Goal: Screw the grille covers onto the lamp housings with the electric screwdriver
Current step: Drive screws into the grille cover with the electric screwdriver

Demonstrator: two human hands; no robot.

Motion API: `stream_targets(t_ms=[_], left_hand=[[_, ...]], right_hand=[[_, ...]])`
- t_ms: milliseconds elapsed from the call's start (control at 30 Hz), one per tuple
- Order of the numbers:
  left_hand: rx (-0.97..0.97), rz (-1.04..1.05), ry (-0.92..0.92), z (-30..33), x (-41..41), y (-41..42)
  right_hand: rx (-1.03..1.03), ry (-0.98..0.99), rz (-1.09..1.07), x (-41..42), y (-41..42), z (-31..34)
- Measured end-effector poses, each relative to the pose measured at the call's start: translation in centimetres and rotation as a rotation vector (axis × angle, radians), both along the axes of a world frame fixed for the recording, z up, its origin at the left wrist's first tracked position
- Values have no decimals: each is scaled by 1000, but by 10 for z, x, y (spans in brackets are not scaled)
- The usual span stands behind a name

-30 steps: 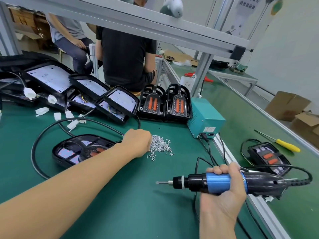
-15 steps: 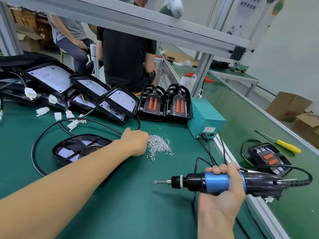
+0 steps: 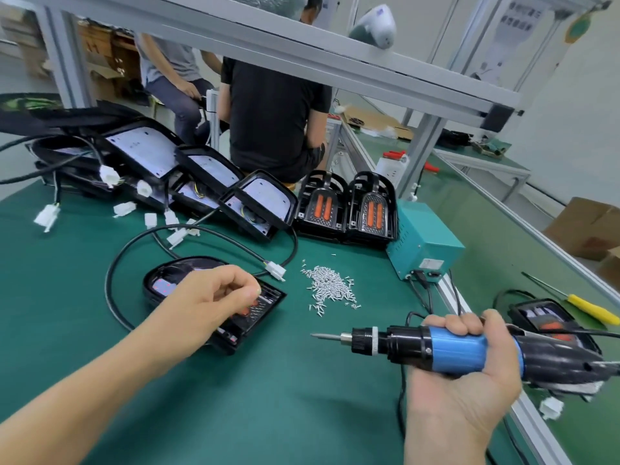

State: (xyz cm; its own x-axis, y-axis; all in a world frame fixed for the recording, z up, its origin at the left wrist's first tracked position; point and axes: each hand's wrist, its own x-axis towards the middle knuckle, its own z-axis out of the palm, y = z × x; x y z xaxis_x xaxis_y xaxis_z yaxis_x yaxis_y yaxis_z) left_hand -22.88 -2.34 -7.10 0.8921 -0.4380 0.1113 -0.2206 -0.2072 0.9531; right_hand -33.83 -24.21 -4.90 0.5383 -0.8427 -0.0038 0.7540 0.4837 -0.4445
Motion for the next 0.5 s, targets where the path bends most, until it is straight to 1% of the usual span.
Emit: stream_targets(t_ms=[200, 500], left_hand=[[-174, 67, 49, -8, -25, 23], [-192, 100, 2, -8, -29, 39]], right_hand=[[-10, -42, 109, 20, 30, 19], [-127, -85, 246, 39, 69, 42]])
